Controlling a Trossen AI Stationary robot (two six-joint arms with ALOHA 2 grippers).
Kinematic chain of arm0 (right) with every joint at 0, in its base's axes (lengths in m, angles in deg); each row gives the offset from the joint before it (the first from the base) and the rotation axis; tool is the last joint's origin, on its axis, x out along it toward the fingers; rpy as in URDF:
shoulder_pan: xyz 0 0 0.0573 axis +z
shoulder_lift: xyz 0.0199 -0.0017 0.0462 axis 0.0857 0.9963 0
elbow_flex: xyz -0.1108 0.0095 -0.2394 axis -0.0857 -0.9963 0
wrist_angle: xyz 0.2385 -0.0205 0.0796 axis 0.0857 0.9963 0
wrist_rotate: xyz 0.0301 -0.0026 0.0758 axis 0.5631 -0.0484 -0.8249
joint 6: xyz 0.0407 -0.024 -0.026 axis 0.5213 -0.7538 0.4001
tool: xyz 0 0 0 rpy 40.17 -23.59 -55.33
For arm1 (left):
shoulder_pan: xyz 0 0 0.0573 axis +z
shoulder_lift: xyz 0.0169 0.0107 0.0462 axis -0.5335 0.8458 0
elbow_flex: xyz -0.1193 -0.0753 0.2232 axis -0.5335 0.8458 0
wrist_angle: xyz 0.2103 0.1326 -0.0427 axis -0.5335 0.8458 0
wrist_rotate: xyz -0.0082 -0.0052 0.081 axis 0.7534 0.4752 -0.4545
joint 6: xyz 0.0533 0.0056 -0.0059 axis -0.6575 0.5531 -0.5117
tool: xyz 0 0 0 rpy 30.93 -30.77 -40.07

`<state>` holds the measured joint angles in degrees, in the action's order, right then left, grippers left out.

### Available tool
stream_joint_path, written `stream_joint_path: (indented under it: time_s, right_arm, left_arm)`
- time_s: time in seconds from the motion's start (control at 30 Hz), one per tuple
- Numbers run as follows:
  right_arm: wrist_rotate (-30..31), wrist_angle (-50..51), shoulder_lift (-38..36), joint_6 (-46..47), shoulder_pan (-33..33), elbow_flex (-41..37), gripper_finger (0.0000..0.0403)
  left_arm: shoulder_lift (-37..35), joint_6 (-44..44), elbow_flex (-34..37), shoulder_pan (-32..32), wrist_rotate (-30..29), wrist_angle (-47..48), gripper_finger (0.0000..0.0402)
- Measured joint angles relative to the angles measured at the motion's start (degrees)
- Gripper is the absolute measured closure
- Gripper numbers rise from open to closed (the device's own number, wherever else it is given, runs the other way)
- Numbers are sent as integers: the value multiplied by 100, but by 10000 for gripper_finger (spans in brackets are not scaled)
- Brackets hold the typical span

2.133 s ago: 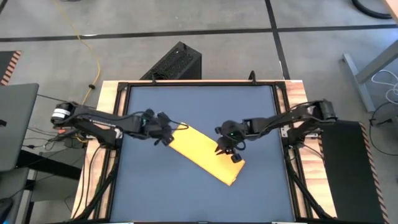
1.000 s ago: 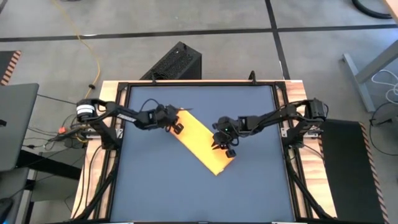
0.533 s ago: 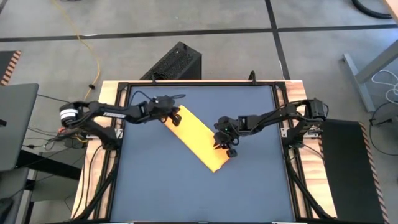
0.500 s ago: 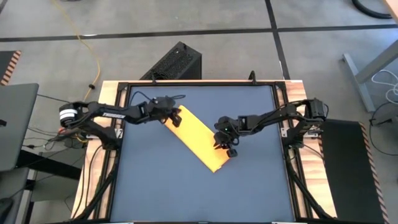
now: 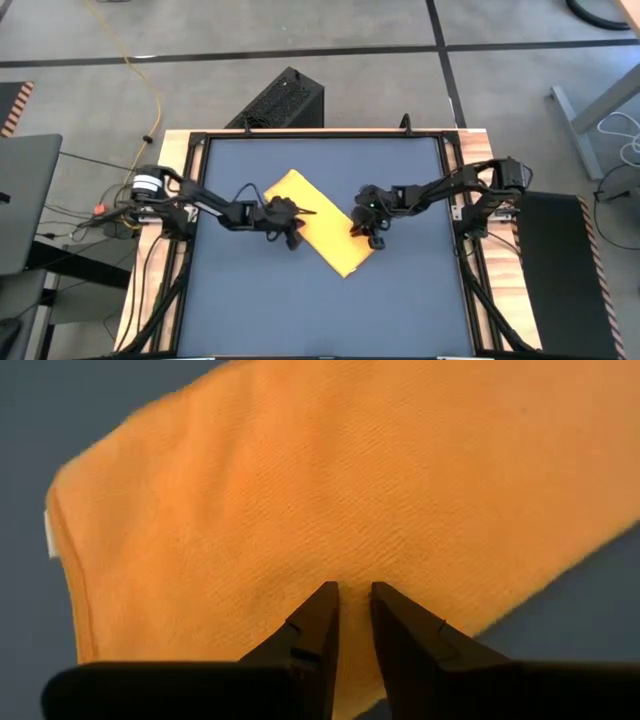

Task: Roll towel into tight, uniform cylinder
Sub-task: Roll the orange microfiber towel

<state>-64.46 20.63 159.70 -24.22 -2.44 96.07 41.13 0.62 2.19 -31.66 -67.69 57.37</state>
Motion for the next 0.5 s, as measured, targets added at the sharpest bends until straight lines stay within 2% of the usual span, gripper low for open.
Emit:
stream_joint_path:
  time_s: [0.1,0.23,0.4,0.5]
  right_arm:
    - [39,-763,-5,580,111,-398,312]
    - [157,-1747,6,1500,438,-835,312]
    - [809,-2453,27,2270,1296,-991,312]
    - [1334,-2666,30,2477,1849,-803,312]
  left_arm:
    - [230,53,-12,19,-21,-259,402]
    - [316,18,-12,116,33,-140,402]
    - [128,-28,-16,157,55,245,401]
    - [-32,-127,-12,159,457,289,402]
